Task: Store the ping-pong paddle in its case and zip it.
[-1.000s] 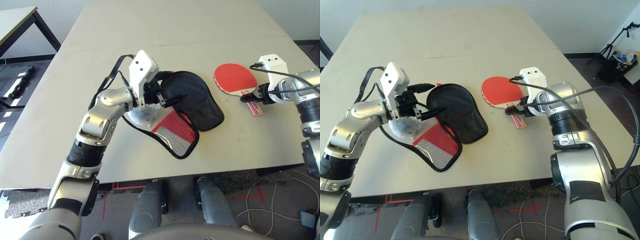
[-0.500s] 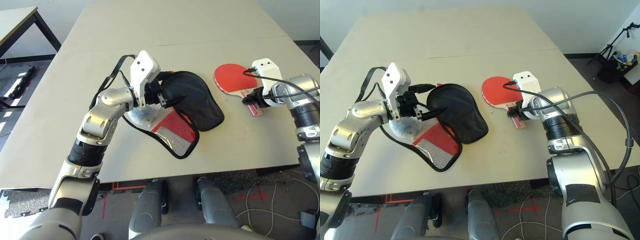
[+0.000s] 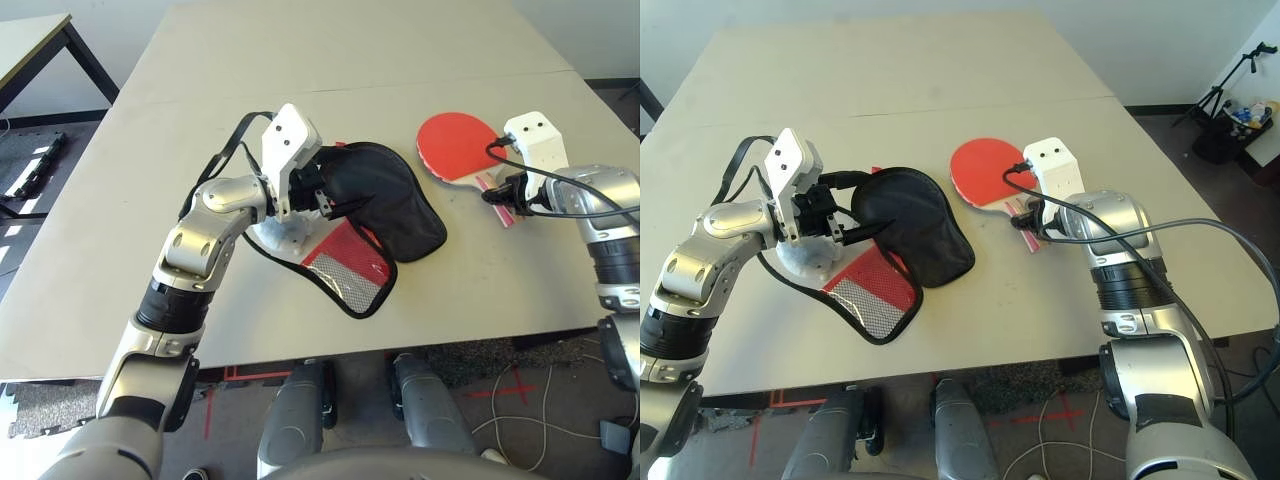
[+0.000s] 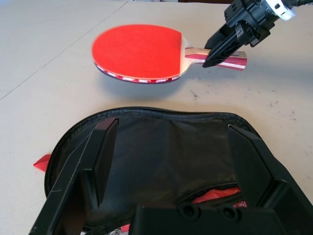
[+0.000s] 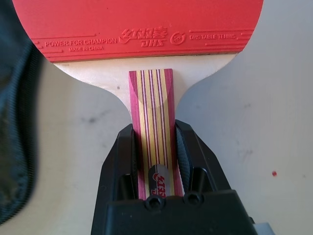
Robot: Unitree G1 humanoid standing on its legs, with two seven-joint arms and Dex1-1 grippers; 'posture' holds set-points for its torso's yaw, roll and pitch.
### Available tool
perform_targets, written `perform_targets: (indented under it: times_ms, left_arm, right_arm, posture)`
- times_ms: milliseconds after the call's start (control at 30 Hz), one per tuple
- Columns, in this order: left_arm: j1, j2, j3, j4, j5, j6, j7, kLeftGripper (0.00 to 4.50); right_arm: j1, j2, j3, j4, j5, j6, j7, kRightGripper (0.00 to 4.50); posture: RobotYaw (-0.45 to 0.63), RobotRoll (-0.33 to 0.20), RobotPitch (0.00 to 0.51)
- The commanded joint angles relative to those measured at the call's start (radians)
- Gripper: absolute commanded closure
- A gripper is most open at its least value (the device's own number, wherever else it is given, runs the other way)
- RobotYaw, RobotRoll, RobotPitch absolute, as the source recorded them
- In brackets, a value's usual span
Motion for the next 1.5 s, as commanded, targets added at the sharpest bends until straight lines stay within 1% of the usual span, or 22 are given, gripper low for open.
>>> perform_targets:
  times_ms: [33,167,300,400,467,533,867,1167,1500]
  left_arm:
    - [0.014,0.001,-0.016,0.005,0.008,-0.002,-0.009,0.00]
    - [0.016,0.000,-0.017,0.003,0.008,0.000,-0.008,0.00]
    - [0.020,-0.001,-0.018,-0.001,0.012,-0.001,-0.003,0.00]
    - [0.021,-0.002,-0.015,-0.005,0.014,0.000,0.004,0.00]
    - [0.024,0.000,-0.013,-0.013,0.012,0.006,0.006,0.00]
    - [0.028,0.002,-0.012,-0.019,0.011,0.010,0.007,0.00]
    - [0.041,0.006,-0.010,-0.043,0.006,0.027,0.018,0.00]
    - [0.041,0.003,-0.013,-0.047,0.008,0.031,0.023,0.00]
    - [0.037,0.003,-0.014,-0.041,0.008,0.026,0.020,0.00]
  right_arm:
    - [-0.009,0.054,-0.022,-0.113,0.041,0.068,-0.023,3.40]
    - [-0.033,0.148,-0.023,-0.212,0.059,0.186,-0.079,3.40]
    - [-0.061,0.294,-0.032,-0.274,0.060,0.315,-0.165,3.40]
    - [-0.067,0.374,-0.029,-0.297,0.049,0.372,-0.221,3.40]
    - [-0.070,0.411,-0.029,-0.293,0.044,0.401,-0.251,3.40]
    - [-0.067,0.425,-0.027,-0.287,0.044,0.416,-0.272,3.40]
    - [-0.054,0.425,-0.004,-0.246,0.067,0.439,-0.317,3.40]
    - [-0.042,0.385,0.024,-0.199,0.152,0.439,-0.295,3.40]
    - [-0.025,0.319,0.071,-0.163,0.236,0.439,-0.302,3.40]
  posture:
    - [-0.08,0.000,0.158]
    - [-0.07,0.000,0.163]
    - [-0.06,0.000,0.171]
    - [-0.05,0.000,0.178]
    - [-0.04,0.000,0.182]
    - [-0.04,0.000,0.184]
    - [-0.02,0.000,0.181]
    - [-0.01,0.000,0.175]
    - [-0.01,0.000,0.162]
